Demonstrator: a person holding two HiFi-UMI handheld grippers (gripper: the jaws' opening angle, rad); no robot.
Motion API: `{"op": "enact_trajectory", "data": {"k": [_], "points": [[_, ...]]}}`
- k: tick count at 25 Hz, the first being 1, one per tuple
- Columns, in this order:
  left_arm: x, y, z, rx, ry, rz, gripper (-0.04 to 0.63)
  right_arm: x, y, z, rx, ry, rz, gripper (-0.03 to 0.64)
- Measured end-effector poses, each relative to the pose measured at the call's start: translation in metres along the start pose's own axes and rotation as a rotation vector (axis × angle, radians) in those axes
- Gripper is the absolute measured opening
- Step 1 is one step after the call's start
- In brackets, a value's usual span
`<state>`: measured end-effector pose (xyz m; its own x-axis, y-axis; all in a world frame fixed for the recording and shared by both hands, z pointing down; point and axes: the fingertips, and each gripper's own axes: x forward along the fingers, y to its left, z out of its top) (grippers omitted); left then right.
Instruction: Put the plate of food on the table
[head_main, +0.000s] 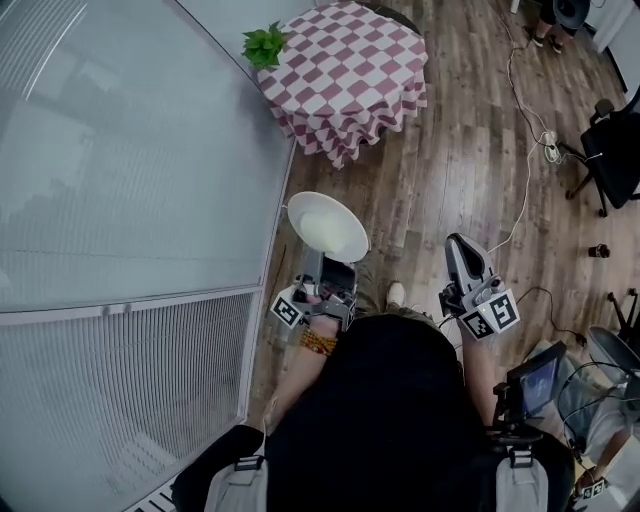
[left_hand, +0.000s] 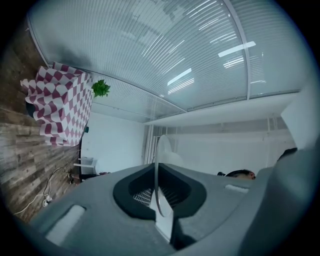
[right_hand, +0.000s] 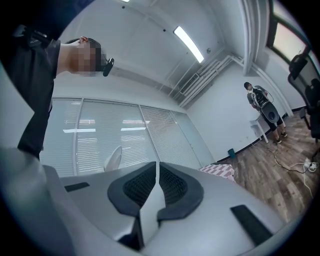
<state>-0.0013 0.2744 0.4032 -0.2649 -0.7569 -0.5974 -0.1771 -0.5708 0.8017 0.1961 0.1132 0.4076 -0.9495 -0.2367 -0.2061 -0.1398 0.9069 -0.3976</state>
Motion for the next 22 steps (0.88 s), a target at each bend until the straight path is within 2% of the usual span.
{"op": "enact_trajectory", "data": {"k": [5, 12, 18, 22], "points": [[0.046, 0.045, 0.011, -0.015, -0.007, 0.001, 0.012, 0.029, -0.039, 0.007, -0.016, 0.02, -0.008, 0.026], [0.127, 0.117, 0.022, -0.052, 0.026, 0.008, 0.012, 0.067, -0.114, 0.029, -0.034, -0.006, -0.085, 0.026], [0.235, 0.19, 0.057, -0.057, 0.067, 0.009, 0.012, 0.148, -0.181, 0.061, -0.055, -0.024, -0.117, 0.026], [0.319, 0.223, 0.071, -0.065, 0.08, -0.039, 0.012, 0.193, -0.228, 0.084, -0.073, -0.022, -0.129, 0.026]]}}
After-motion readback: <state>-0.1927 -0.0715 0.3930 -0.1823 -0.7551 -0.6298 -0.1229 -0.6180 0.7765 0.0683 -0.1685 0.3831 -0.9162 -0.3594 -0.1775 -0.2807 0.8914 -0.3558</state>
